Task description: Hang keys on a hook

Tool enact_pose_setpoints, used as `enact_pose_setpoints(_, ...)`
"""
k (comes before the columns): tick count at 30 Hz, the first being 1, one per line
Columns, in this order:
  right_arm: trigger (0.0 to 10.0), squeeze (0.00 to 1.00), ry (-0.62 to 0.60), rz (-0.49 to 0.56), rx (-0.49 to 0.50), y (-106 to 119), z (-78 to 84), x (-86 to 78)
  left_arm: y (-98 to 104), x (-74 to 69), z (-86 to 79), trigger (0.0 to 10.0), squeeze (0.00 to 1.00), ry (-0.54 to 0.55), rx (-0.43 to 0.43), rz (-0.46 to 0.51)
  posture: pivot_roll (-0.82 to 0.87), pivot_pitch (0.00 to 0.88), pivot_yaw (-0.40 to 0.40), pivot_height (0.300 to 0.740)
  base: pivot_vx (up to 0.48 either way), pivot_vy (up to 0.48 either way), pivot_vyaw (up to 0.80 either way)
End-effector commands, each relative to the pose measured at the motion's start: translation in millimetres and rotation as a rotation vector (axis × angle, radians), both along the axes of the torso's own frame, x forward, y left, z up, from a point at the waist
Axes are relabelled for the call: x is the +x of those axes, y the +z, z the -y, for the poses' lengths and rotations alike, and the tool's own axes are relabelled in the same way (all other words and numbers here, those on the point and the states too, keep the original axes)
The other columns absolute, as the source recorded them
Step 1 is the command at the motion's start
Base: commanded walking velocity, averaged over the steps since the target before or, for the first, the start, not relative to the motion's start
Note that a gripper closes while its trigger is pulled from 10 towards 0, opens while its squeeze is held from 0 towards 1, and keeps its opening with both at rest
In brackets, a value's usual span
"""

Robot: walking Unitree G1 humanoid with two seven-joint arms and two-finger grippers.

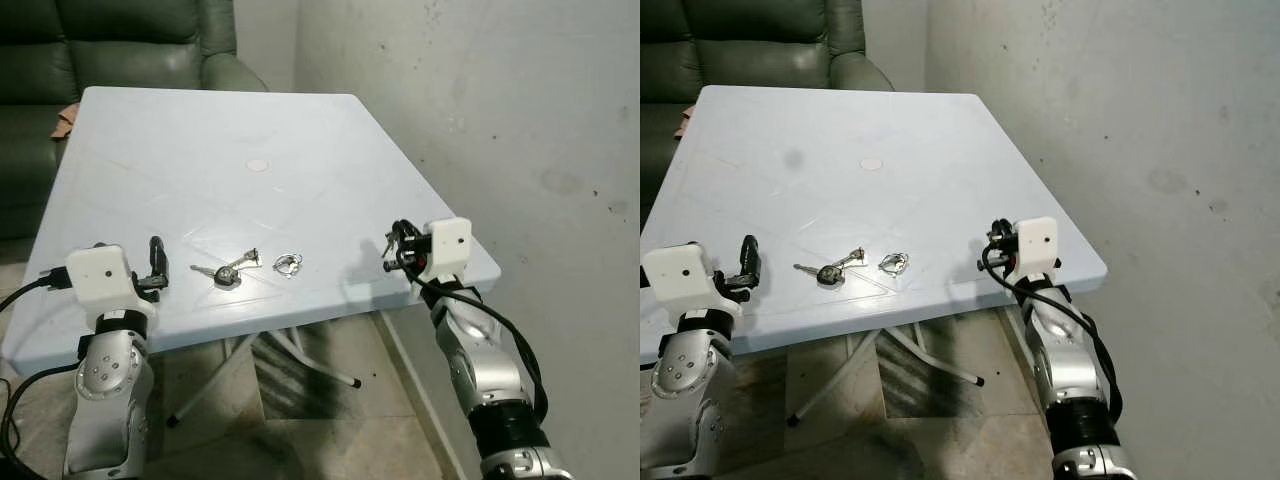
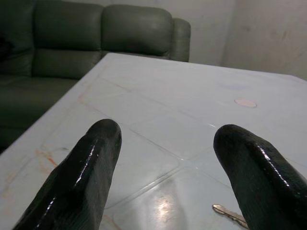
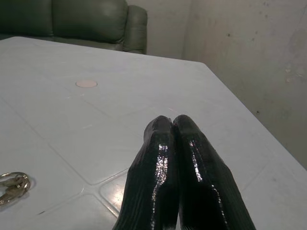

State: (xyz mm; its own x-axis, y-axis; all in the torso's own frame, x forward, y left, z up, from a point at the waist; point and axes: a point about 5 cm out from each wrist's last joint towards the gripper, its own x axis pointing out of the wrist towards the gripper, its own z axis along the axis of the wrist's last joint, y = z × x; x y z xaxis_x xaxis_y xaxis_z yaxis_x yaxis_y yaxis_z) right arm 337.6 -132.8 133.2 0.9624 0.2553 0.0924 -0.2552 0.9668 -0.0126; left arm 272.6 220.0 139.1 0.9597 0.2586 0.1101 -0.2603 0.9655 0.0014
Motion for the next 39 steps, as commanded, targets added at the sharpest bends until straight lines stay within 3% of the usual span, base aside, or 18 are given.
enact_pose_setpoints(1, 10.0, 0.00, -0.011, 0.022, -0.007, 6.9, 3.5, 2.2, -0.9, 2.1, 1.8, 10.0, 0.00, 0.000, -0.023, -0.004, 0.01, 0.000, -0.085, 0.740, 0.000, 0.480, -0.71)
enact_pose_setpoints(13, 10.0, 0.00, -0.004, 0.012, -0.023, 2.3, 4.3, -0.1, -0.6, 7.5, 4.4, 10.0, 0.00, -0.001, -0.027, -0.006, 0.01, 0.000, -0.085, 0.740, 0.000, 0.120, -0.70)
enact_pose_setpoints(18, 10.0, 0.00, -0.002, 0.013, -0.028, 1.8, 4.2, -0.8, -3.4, 9.3, 7.3, 10.0, 0.00, -0.013, -0.083, -0.014, 0.00, 0.000, -0.082, 0.740, 0.000, 0.000, -0.71)
enact_pose_setpoints(39, 10.0, 0.00, -0.003, 0.005, -0.042, -0.8, 5.9, -5.6, -5.2, 6.1, 11.8, 10.0, 0.00, -0.047, -0.052, -0.032, 0.00, 0.000, -0.084, 0.740, 0.000, 0.000, -0.71)
